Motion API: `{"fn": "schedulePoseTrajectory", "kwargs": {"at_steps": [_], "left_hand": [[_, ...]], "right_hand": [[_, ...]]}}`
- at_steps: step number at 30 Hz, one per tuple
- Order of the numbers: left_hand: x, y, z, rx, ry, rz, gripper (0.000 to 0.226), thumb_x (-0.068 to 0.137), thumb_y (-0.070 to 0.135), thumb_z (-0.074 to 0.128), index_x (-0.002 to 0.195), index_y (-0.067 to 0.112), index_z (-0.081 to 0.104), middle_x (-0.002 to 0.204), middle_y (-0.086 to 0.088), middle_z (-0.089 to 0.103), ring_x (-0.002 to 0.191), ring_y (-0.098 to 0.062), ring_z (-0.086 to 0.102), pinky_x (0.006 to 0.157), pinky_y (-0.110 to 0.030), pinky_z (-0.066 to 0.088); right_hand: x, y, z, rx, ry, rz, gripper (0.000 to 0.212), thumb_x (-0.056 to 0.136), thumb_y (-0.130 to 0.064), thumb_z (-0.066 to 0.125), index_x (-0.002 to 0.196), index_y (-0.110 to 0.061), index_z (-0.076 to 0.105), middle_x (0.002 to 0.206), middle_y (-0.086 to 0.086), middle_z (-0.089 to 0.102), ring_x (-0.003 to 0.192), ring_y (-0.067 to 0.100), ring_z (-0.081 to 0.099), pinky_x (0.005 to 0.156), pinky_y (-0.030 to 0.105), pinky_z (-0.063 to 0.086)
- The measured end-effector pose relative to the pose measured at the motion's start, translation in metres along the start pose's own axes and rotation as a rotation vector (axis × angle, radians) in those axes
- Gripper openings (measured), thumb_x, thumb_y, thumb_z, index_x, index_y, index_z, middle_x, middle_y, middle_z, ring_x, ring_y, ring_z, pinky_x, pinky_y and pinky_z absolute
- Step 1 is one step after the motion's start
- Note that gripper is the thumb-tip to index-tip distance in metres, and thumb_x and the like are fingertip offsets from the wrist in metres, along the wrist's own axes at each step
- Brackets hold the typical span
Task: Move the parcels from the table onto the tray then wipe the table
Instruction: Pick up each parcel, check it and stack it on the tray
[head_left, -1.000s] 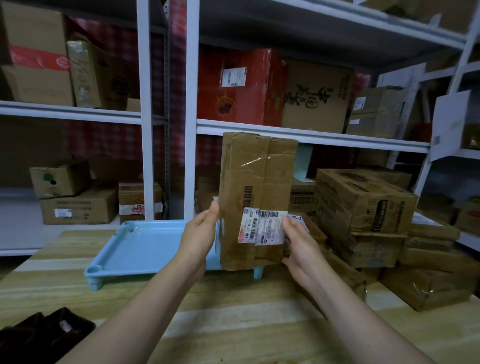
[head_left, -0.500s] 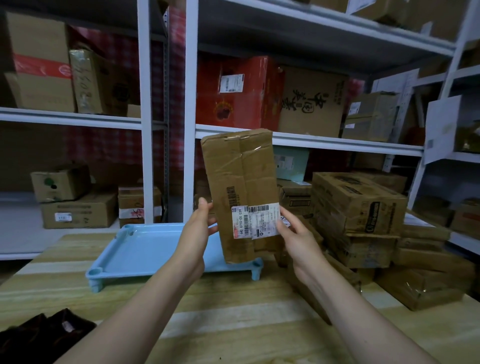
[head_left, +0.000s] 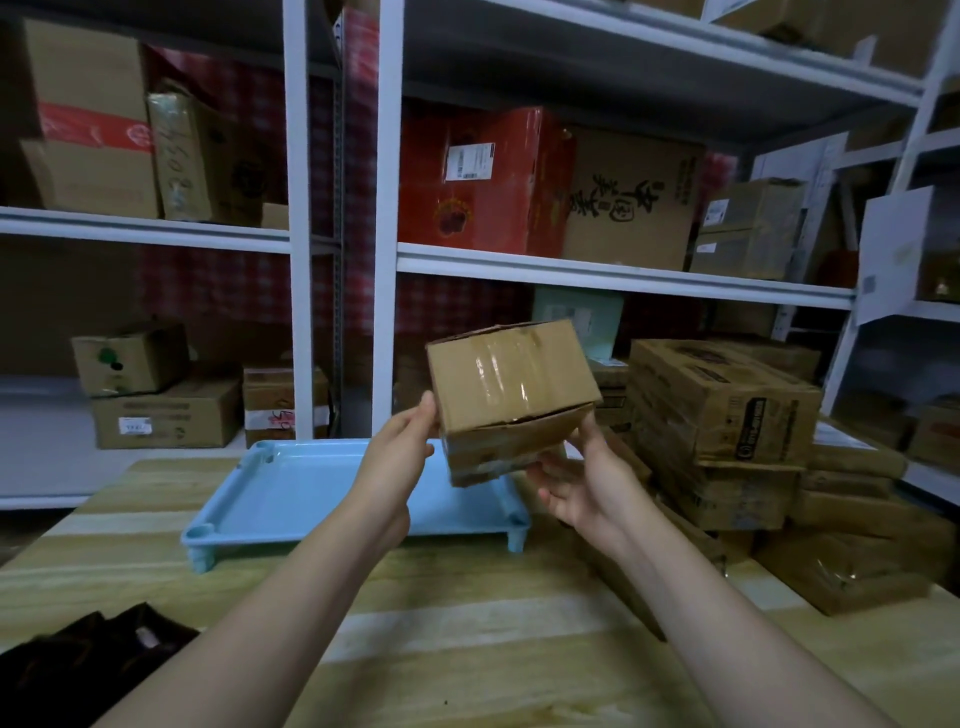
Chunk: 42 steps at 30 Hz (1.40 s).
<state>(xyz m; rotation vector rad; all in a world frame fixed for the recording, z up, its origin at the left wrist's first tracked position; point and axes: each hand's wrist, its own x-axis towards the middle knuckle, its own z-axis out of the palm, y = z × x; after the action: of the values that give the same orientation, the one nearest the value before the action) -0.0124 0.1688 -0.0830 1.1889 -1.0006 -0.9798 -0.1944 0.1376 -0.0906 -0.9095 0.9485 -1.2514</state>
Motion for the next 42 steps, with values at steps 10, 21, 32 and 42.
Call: {"fn": "schedulePoseTrajectory", "kwargs": {"at_steps": [10,21,32,42], "left_hand": [[-0.010,-0.002,-0.004,-0.058,-0.037,-0.028,0.043,0.095,0.061,0.031,0.099,0.033,0.063,0.098,0.008,0.065,0.091,-0.008,0.057,0.085,-0.027,0.030],[-0.001,-0.013,-0.010,0.014,-0.038,-0.049,0.031,0.100,0.018,0.039,0.120,0.028,0.060,0.110,0.004,0.062,0.091,-0.005,0.053,0.063,-0.021,0.033],[-0.002,-0.021,-0.010,0.048,0.024,-0.024,0.024,0.095,0.034,0.056,0.118,0.035,0.050,0.127,0.006,0.050,0.106,-0.016,0.053,0.083,-0.034,0.047],[-0.002,-0.022,0.003,0.135,-0.120,-0.052,0.095,0.061,0.078,0.065,0.142,0.032,0.045,0.145,0.007,0.033,0.117,-0.012,0.044,0.101,-0.035,0.039]], "right_hand": [[-0.001,0.012,-0.006,0.258,-0.057,-0.024,0.049,0.101,-0.020,0.048,0.062,-0.016,0.078,0.087,0.014,0.074,0.097,0.032,0.063,0.109,0.053,0.040],[0.009,0.024,-0.013,0.239,-0.065,0.065,0.027,0.102,-0.021,0.045,0.110,-0.009,0.068,0.087,0.013,0.076,0.079,0.024,0.073,0.075,0.039,0.057],[0.013,0.037,-0.001,0.194,-0.280,-0.059,0.040,0.103,-0.026,0.046,0.140,-0.039,0.054,0.133,0.010,0.065,0.120,0.028,0.062,0.096,0.051,0.052],[0.016,0.034,-0.005,-0.104,-0.254,-0.231,0.040,0.099,-0.018,0.054,0.128,-0.045,0.062,0.127,-0.004,0.069,0.121,0.021,0.061,0.103,0.060,0.046]]}}
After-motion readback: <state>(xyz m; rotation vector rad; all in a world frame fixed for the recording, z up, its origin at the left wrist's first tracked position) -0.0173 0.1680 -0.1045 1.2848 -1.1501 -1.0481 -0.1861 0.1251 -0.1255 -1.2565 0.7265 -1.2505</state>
